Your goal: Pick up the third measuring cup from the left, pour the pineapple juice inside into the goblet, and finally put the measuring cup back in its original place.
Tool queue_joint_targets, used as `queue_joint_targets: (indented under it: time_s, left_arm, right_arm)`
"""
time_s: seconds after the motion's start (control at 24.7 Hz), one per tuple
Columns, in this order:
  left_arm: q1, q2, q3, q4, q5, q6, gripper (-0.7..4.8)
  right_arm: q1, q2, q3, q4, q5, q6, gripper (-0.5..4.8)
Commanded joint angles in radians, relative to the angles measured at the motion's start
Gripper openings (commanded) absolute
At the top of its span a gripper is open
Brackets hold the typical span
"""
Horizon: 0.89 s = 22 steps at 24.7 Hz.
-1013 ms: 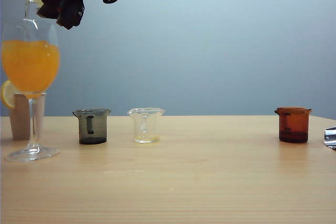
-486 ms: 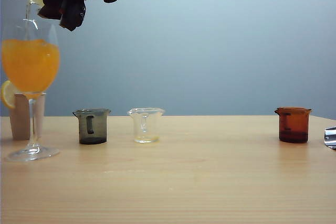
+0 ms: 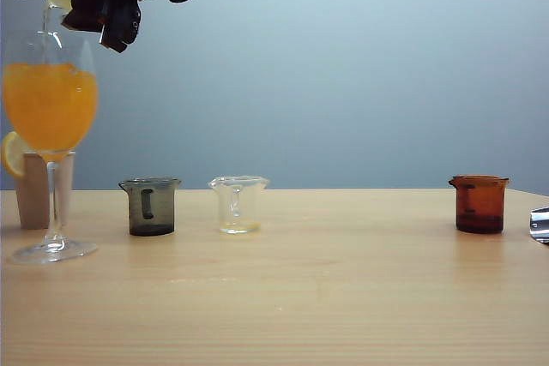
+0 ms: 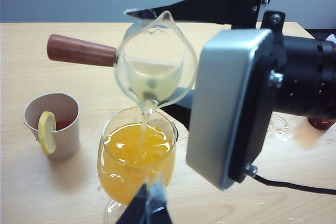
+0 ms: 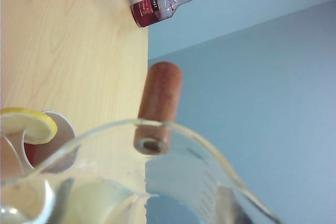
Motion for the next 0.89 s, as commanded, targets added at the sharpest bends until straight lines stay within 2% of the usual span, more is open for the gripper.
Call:
queue_joint_targets:
  time_s: [0.04,0.2,0.49,0.89]
  left_arm:
    - [0.000,0.000,0.003,0.007,0.003,0.000,-0.05]
    - [0.000,0.000,0.003,0.007,0.002,0.000,-0.05]
    - [0.000,0.000,0.003,0.007,0.000,0.000,-0.05]
    - [0.000,0.000,0.003,0.007,-0.001,0.000,-0.05]
  right_arm:
    - [0.005,-0.006,0.006,0.032,0.002,-0.010,0.21]
    - [0.010,-0.006,0.006,0.032,0.040,-0.011,0.21]
    - [0.010,-0.006,0.006,0.032,0.041,-0.110,0.21]
    - [0.010,-0.006,0.006,0.032,0.035,-0.167,0.21]
